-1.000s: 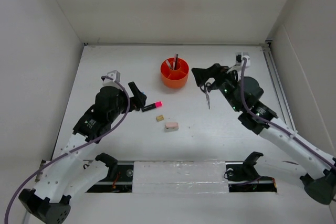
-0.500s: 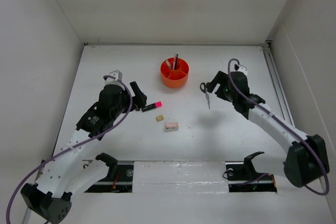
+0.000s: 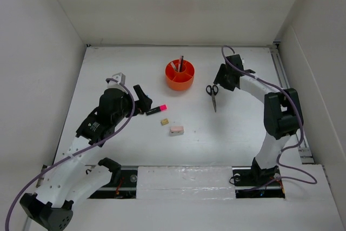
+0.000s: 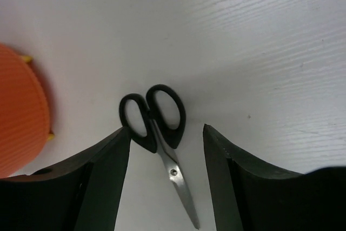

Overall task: Sort the stationery into containers
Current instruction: Pick up the scissors from the center of the board.

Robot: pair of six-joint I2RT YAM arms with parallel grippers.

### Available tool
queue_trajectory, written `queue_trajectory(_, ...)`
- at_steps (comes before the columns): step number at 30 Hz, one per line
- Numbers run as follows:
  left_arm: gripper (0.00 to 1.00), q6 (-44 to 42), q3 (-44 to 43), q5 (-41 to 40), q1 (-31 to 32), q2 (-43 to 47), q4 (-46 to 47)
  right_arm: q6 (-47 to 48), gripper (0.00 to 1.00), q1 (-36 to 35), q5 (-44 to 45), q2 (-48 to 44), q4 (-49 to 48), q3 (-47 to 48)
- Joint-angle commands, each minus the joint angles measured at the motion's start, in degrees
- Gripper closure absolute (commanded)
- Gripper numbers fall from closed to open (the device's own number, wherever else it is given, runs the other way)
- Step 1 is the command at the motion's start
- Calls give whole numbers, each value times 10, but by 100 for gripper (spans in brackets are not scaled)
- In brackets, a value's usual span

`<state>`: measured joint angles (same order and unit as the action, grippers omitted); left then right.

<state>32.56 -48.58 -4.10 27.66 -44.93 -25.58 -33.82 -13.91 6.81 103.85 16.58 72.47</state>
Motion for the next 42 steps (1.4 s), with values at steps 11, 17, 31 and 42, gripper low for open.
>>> queue_trajectory(11,0,-20,-13,29,-2,19,19,60,44,23,-11,72,64,76)
queue_trajectory(17,0,-20,-13,29,-2,25,19,72,48,18,-17,98,76,89)
queue_trajectory(31,0,-20,-13,35,15,35,25,140,60,7,-24,153,218,172)
queue_trajectory(42,0,-20,-13,35,15,47,25,157,92,-16,8,181,265,204)
